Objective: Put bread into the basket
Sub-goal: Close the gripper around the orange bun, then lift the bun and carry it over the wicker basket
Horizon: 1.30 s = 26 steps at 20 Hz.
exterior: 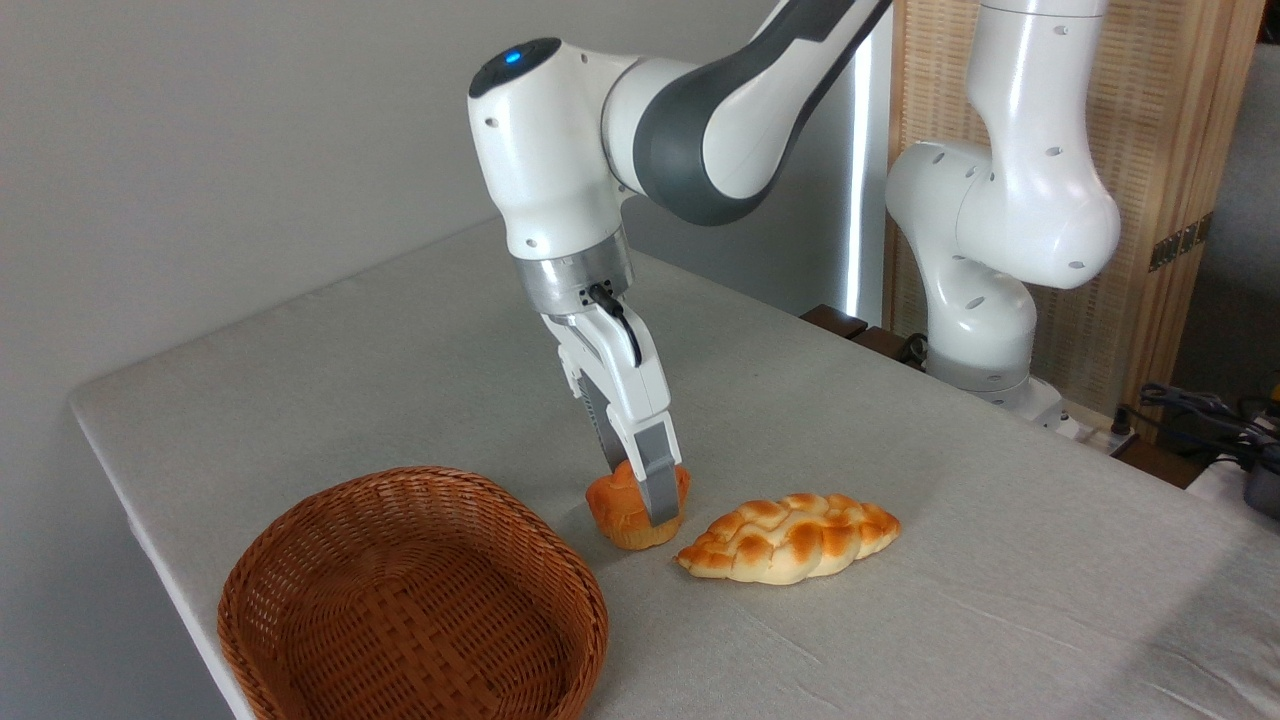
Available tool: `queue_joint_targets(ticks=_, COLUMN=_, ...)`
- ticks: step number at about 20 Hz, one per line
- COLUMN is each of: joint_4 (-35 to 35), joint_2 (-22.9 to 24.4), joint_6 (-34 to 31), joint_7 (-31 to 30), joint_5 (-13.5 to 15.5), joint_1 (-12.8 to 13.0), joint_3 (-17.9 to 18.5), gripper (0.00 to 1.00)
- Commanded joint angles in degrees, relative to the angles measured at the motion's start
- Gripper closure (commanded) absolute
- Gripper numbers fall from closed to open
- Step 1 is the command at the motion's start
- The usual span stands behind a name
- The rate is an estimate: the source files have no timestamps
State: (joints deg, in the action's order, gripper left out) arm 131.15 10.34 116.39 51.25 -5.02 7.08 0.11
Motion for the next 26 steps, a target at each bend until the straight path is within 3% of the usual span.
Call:
queue_joint_targets(ticks=1, joint_4=1.0, joint_2=0.4, joint_6=1.3, joint_7=2.4, joint_5=-0.2, joint_1=0.7, joint_3=1.0, gripper=0.64)
queue_joint_targets(ticks=2, joint_4=1.0, joint_2=0.4, joint_6=1.3, joint_7=2.4, joint_5=0.1, joint_1=0.7, joint_3=1.0, gripper=0.78)
queue_joint_targets(ticks=3, joint_4=1.0, joint_2=0.3, joint_6=1.3, joint_7=2.4, joint_5=0.1, joint_1=0.7, joint_3=1.0, gripper=0.82)
queue_joint_targets(ticks=12, joint_4=0.7, joint_2=0.5, joint_6=0.9, joint_7=2.2, joint_5=0.3, joint_1=0.7, joint_3=1.0, gripper=0.83)
queue_joint_targets(ticks=15, joint_4=-3.0, joint_2=2.0, joint_6=-4.6, joint_7=2.1, joint_5=6.2, joint_1=0.7, joint_3=1.0, gripper=0.83)
queue_joint_targets(ticks=18, joint_4=-11.3, joint_2=1.9, joint_6=-14.8, joint_7=2.0, joint_5=7.3, joint_1=0.7, joint_3=2.0, gripper=0.83)
queue_joint_targets(ticks=20, joint_4=-18.0, joint_2=1.1, joint_6=-18.2, joint_7=1.8, joint_5=11.8, joint_1=0.7, joint_3=3.3, gripper=0.83)
queue_joint_targets(ticks=23, joint_4=-27.1, joint_2=-4.3, joint_6=-17.6, joint_7=1.7, joint_5=17.0, joint_1=0.7, joint_3=5.9, gripper=0.83)
queue_joint_targets(ticks=26, joint_4=-31.9, joint_2=-11.2, joint_6=-12.0, joint_7=1.6, joint_5=17.6, joint_1=0.7, joint_3=5.9, gripper=0.83)
